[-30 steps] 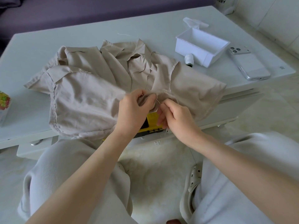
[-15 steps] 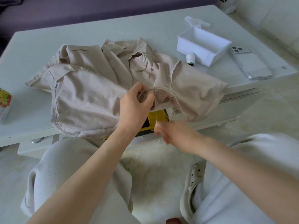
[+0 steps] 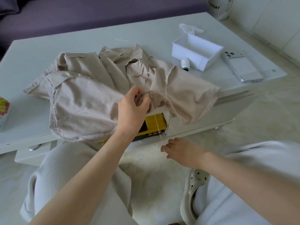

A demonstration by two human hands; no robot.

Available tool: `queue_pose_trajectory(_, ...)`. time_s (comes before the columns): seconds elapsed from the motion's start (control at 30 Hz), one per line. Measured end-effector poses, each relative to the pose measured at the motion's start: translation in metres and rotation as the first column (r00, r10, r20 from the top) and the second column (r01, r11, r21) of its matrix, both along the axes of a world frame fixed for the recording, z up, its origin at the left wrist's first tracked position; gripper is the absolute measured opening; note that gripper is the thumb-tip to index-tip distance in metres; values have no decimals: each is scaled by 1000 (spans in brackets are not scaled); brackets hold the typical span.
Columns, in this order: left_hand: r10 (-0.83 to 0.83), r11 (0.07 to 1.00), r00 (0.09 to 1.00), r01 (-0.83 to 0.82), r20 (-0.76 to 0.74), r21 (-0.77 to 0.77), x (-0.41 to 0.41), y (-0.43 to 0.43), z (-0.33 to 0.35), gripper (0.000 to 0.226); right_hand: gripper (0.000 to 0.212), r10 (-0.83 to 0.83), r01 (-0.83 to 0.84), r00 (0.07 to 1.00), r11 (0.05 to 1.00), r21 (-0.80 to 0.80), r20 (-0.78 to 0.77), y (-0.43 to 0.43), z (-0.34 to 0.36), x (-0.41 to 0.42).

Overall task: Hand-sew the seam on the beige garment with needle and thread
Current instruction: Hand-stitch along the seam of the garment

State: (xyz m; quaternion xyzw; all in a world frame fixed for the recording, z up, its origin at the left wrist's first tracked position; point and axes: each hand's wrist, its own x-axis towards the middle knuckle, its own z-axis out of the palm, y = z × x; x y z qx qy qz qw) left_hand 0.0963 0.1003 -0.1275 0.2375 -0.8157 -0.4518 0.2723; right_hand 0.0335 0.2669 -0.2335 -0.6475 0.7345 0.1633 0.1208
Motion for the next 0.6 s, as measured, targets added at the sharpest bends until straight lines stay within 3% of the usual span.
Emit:
queue_pose_trajectory(0.2, 24, 999, 999, -23, -43, 23, 3, 1, 2, 15, 52, 54, -40, 995, 986, 160, -81, 6, -3, -3)
queue_pose_trajectory(0.33, -15, 1000, 998, 16, -55, 7, 7, 3, 4, 13, 54, -3, -2, 998, 997, 75, 68, 5, 11, -3)
queue_pose_trajectory(0.47, -22, 1000, 1000, 22, -7, -5, 6, 1, 1, 14, 46, -97, 171, 950, 957, -235, 295, -2, 37, -6)
queue_pose_trajectory(0.53, -36, 999, 999, 36, 14, -22, 5, 0, -2, 15, 42, -46, 212, 941, 854, -476, 336, -5, 46, -10)
queue_pose_trajectory(0.6, -70, 997, 997, 71, 38, -32, 5, 1, -7, 14, 38, -8, 301, 912, 691, -657, 409, -6, 53, -12)
